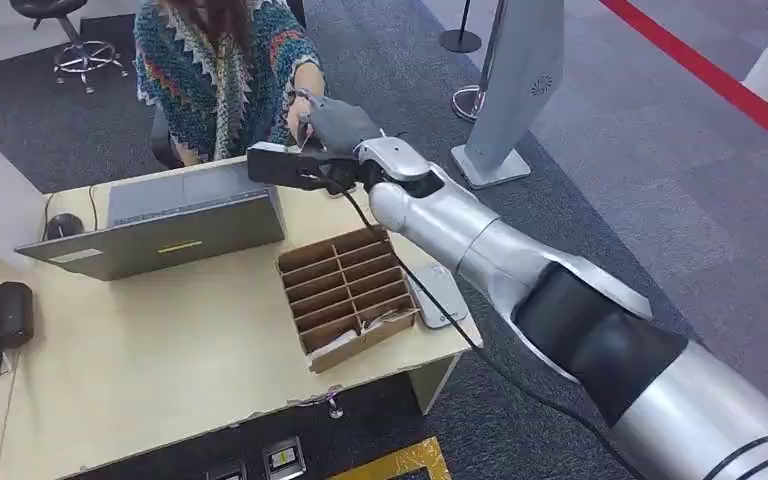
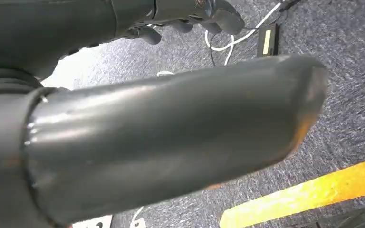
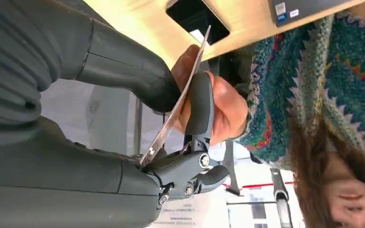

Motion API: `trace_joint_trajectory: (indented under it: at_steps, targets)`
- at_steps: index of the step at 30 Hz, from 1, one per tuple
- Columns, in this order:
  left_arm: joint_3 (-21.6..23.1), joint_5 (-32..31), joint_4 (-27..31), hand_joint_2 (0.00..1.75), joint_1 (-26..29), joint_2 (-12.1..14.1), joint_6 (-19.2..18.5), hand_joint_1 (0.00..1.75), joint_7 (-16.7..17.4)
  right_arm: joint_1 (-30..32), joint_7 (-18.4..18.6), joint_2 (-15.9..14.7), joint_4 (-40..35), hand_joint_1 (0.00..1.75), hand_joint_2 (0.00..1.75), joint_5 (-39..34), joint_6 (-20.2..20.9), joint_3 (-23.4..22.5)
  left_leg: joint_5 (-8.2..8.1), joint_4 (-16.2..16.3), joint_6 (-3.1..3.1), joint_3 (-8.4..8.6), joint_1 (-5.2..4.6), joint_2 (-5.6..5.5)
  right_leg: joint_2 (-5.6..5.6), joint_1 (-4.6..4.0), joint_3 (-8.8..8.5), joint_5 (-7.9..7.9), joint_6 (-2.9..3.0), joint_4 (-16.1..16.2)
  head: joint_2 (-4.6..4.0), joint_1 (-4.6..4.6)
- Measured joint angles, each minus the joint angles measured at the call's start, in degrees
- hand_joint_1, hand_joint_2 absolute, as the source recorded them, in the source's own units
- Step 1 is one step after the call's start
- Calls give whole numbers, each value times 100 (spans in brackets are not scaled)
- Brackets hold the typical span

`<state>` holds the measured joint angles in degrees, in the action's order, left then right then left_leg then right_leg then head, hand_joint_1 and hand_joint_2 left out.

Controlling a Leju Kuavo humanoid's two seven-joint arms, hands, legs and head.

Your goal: Pass the card to the sensor for recognition and then transmit it.

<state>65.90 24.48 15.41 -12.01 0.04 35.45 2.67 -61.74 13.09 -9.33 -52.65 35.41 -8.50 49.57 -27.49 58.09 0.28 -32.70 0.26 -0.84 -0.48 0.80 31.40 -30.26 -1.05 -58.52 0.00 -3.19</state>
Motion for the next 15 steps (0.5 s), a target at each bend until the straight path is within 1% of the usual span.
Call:
trace_joint_trajectory:
  at_steps: [3,4,5,6,9,15]
  targets:
    - [-7,15,-2,0,31,0,24,0,0,-22,-61,105,361,175,175,-50,-96,50,0,0,0,1,0,1,2,0,1,0,0,0,0,0]
    - [-7,15,-2,0,36,0,33,0,0,-29,-77,131,437,143,175,-59,-118,52,0,0,0,1,0,1,1,0,1,0,0,0,0,0]
    - [-9,15,-2,0,40,0,37,0,0,-33,-92,157,535,12,175,-61,-146,55,0,0,0,2,0,1,1,0,1,0,0,0,0,0]
    - [-9,15,-2,0,43,2,41,0,0,-35,-96,181,605,0,175,-61,-173,57,0,0,0,2,0,1,0,0,1,0,0,0,0,0]
    - [-9,15,-2,0,61,0,46,0,0,-38,-100,223,787,0,175,-59,-264,74,1,0,-1,3,0,2,2,0,1,0,0,0,0,0]
    - [-13,15,-4,0,75,0,66,0,0,-57,-135,234,977,0,175,-59,-630,116,1,1,-2,4,0,2,3,0,1,0,0,0,0,0]
